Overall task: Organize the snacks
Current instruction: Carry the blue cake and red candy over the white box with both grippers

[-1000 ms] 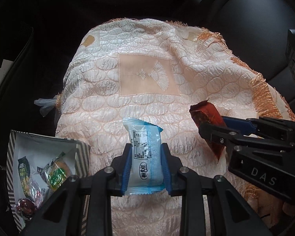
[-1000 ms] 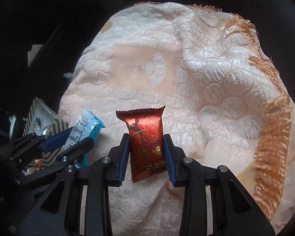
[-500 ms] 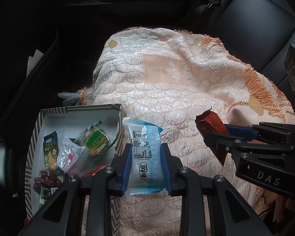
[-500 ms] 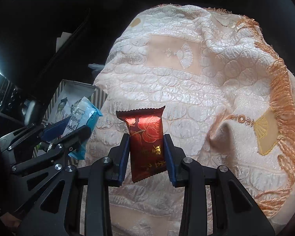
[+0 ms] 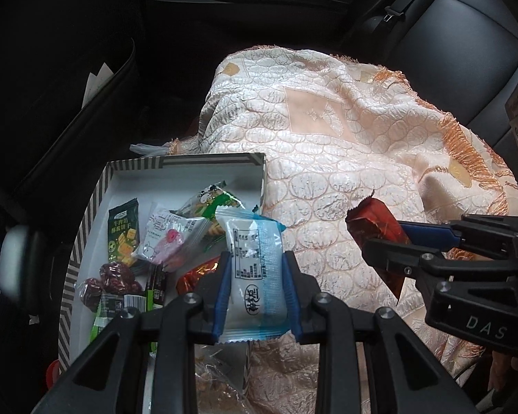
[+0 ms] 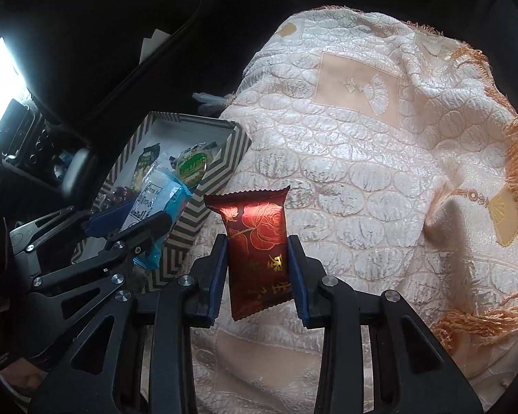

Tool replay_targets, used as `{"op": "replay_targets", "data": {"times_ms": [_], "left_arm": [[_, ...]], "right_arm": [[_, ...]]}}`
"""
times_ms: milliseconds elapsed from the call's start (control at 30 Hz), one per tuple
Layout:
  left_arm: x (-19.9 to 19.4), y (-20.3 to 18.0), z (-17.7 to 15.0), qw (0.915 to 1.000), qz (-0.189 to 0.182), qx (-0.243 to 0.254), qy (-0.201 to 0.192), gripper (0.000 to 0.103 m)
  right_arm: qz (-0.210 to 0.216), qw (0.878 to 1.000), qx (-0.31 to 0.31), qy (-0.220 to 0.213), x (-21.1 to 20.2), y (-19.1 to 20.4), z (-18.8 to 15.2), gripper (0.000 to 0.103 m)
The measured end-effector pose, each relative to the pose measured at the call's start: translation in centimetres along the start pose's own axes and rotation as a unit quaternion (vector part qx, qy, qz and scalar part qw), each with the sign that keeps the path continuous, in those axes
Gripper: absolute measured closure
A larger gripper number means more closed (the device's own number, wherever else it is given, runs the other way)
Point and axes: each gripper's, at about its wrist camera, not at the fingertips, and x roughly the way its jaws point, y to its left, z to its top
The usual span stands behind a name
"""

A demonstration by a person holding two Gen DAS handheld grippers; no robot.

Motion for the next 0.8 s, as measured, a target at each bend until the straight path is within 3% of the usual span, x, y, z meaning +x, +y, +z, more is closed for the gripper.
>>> {"op": "replay_targets", "data": {"times_ms": [800], "left_arm": [[-0.4, 6.1, -2.0, 0.9988, 0.024, -0.041, 0.011, 0.072]], "right_arm": [[0.014, 0.998, -0.048, 0.024, 2.3, 6.6, -0.2, 0.070]]}}
